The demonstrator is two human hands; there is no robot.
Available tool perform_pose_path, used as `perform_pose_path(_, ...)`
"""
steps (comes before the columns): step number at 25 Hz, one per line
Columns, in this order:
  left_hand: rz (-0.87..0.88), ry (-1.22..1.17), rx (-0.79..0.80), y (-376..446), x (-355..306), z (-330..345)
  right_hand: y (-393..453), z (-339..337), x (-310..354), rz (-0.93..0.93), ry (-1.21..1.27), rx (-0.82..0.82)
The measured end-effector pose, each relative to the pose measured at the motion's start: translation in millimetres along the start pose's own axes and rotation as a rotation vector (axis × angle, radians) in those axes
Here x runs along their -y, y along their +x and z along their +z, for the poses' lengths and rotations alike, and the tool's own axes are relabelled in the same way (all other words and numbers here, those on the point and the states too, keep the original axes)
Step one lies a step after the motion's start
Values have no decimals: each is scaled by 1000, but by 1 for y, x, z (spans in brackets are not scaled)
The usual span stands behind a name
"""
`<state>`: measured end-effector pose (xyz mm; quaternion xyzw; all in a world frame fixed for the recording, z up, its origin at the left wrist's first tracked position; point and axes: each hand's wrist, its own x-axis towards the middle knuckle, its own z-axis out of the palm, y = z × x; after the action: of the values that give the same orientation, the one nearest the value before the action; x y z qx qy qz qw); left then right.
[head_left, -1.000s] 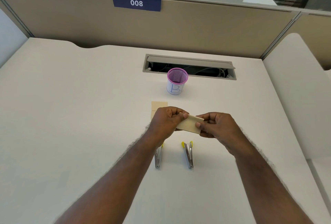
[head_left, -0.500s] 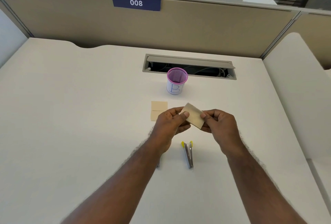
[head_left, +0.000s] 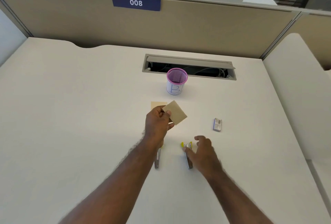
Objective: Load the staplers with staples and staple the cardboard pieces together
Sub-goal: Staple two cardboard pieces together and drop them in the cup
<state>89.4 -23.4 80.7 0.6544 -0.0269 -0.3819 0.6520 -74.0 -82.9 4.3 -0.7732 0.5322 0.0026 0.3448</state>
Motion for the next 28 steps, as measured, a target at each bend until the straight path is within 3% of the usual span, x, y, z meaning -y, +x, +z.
perform_pose_path(9, 85, 128, -1, -2, -8, -4, 0, 23, -4, 26, -156, -67)
perform_pose_path(13, 105, 153, -21, -3, -12, -6, 7, -10, -5, 23, 215, 35)
perform_pose_path(16, 110, 181, -31, -5, -12, -6, 13, -50, 3, -11, 580, 209)
perform_pose_path(18, 102, 183, -28, -7, -13, -4, 14, -79, 13, -89, 683, 310)
perform_pose_path(22, 116, 232, 6, -9, -16, 0, 15, -115, 35, -231, 633, 345)
perform_pose_path(28, 184, 332, 51, -14, -20, 4, 22, -125, 49, -286, 388, 395)
